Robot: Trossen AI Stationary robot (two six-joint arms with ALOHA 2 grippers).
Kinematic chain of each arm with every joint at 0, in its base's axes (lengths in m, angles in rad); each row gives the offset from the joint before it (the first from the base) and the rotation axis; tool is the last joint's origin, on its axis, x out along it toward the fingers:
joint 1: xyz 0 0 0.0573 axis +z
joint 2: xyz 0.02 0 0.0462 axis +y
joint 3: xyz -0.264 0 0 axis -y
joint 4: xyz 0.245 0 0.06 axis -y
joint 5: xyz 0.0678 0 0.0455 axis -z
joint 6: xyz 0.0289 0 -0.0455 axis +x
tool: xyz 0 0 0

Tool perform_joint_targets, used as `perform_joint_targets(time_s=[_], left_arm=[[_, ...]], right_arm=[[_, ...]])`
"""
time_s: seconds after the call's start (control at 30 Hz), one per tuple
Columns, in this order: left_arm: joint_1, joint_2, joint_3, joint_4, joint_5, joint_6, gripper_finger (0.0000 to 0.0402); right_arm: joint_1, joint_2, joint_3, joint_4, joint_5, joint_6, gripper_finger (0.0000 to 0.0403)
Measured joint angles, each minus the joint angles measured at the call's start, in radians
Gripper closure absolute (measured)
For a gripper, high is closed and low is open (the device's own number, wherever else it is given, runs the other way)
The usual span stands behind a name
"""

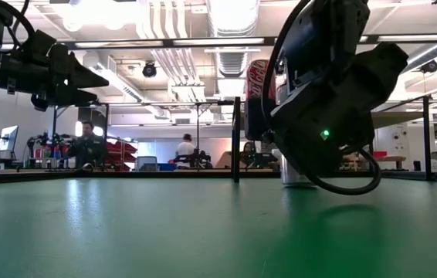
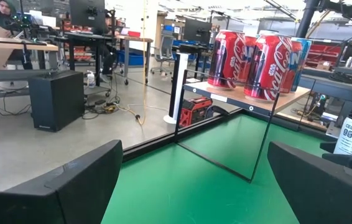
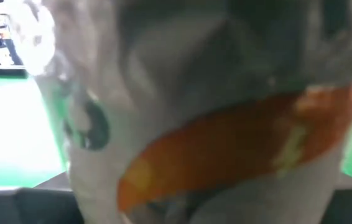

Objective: Place canned beverage on shelf
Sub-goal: Put the white yellow soda can on the shelf aligned with the other white yellow soda can

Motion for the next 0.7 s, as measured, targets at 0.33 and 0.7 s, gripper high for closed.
perform_joint_targets(time_s=[0.33,0.7], left_arm=[[0.000,0.000,0.000,0.000,0.000,0.000,0.0015],[0.000,0.000,0.000,0.000,0.000,0.000,0.0015]], right_arm=[[0.024,0.000,0.001,-0.004,-0.006,0.000,0.0076],[0.066,-0.010,0.049,-0.085,-0.061,0.025,0.0035]])
